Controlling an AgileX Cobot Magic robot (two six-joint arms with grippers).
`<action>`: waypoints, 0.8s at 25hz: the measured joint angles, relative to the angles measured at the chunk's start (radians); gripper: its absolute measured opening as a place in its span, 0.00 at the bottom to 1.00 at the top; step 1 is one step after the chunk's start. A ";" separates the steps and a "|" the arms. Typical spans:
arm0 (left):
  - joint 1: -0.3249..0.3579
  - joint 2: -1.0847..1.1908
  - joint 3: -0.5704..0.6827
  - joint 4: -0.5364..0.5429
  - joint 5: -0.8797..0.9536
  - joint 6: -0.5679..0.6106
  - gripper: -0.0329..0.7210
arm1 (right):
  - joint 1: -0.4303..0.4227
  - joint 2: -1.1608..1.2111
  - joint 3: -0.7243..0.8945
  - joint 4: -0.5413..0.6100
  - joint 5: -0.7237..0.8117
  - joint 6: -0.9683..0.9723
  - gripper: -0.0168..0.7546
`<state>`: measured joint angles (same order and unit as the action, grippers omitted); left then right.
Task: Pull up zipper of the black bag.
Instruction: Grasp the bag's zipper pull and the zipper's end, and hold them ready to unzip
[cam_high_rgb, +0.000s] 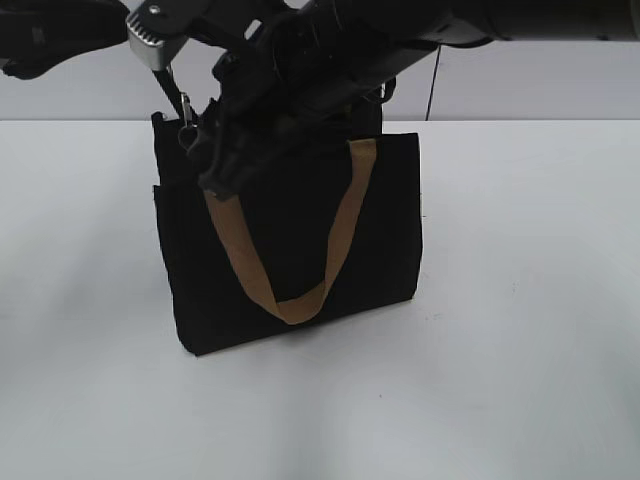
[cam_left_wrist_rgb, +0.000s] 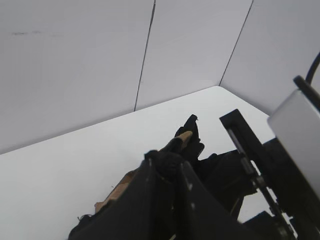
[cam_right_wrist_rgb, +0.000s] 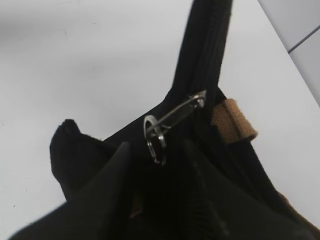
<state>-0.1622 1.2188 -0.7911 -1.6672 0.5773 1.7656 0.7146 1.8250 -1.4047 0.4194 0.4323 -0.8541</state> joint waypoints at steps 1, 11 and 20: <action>0.000 0.000 0.000 0.001 0.000 0.000 0.13 | 0.000 0.000 0.000 0.000 0.000 0.000 0.33; 0.000 0.000 0.000 0.009 -0.001 0.000 0.13 | 0.000 0.000 0.000 0.000 -0.005 0.000 0.31; 0.000 -0.003 0.000 0.037 -0.001 0.000 0.09 | 0.000 0.000 0.000 0.000 -0.037 0.000 0.31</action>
<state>-0.1622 1.2158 -0.7911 -1.6303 0.5764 1.7656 0.7146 1.8250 -1.4047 0.4194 0.3957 -0.8541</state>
